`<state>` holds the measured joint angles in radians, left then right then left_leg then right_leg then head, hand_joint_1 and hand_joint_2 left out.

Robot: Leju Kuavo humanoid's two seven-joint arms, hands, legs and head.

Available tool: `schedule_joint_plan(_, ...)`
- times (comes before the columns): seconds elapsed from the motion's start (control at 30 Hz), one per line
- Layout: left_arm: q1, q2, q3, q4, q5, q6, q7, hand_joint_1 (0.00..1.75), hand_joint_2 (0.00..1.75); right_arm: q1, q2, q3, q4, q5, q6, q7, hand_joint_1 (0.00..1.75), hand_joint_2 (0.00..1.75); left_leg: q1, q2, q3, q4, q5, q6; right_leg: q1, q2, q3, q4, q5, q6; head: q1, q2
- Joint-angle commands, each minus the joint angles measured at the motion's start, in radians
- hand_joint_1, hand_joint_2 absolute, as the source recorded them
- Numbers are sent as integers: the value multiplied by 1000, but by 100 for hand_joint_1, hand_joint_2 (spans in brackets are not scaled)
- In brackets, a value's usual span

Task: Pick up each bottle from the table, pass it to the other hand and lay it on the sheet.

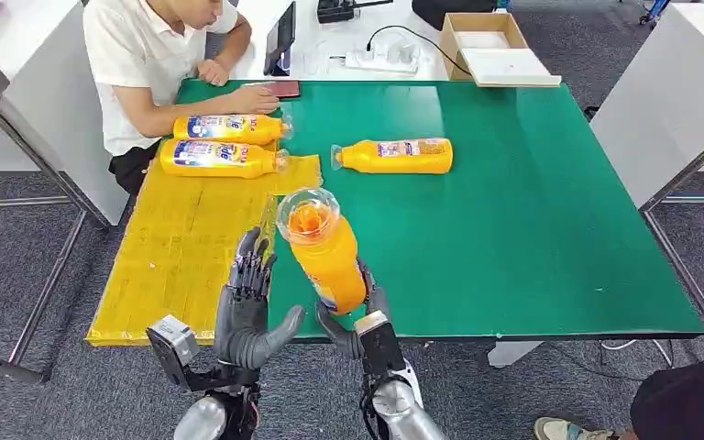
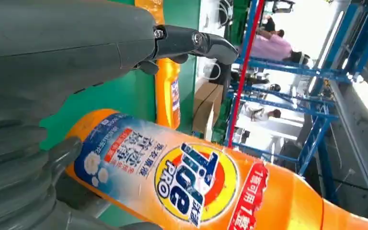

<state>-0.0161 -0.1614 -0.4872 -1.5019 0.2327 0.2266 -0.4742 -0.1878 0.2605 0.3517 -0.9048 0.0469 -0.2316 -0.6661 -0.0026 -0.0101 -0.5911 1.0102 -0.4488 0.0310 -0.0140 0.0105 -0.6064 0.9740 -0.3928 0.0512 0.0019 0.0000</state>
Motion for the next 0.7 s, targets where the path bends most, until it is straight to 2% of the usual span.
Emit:
schedule_joint_plan(0.03, -33, 35, -49, 54, 6, -20, 22, 0, 175, -29, -16, -16, 36, 21, -17, -15, 175, 175, 1, 1, 6, -1, -2, -2, 1, -1, 6, -1, -2, -3, 0, 0)
schedule_joint_plan(0.1, -37, 36, -56, 60, 12, -34, 33, 0, 175, -34, -18, -8, 44, 37, -29, -11, 175, 175, 1, 1, 9, -3, -2, -3, 1, -2, 8, -1, -3, -3, 0, 0)
schedule_joint_plan(0.13, -39, 36, -58, 63, 12, -37, 35, 0, 175, -36, -18, -6, 49, 44, -33, -11, 175, 175, 0, 0, 4, -1, -1, -1, 1, -2, 4, -1, -1, -2, 0, 0)
schedule_joint_plan(0.27, -44, 35, -68, 69, 7, -40, 35, 0, 175, -49, -23, 18, 77, 70, -28, 13, 175, 175, 0, 1, 4, -1, -1, -1, 0, -1, 4, -1, -1, -1, 0, 0)
schedule_joint_plan(0.37, -48, 35, -76, 74, -7, -39, 33, 0, 175, -62, -34, 52, 111, 120, -35, 33, 175, 175, 1, 1, 7, -2, -2, -3, 1, -2, 7, -1, -2, -3, 0, 0)
schedule_joint_plan(0.47, -48, 35, -75, 75, -7, -39, 33, 0, 175, -62, -32, 53, 116, 122, -36, 33, 175, 175, 0, 0, 2, -1, 0, -1, 0, -1, 2, -1, 0, -1, 0, 0)
schedule_joint_plan(0.7, -48, 35, -75, 75, -7, -39, 33, 0, 175, -62, -32, 53, 116, 122, -36, 33, 175, 175, 0, 0, 2, -1, 0, -1, 0, -1, 2, -1, 0, -1, 0, 0)
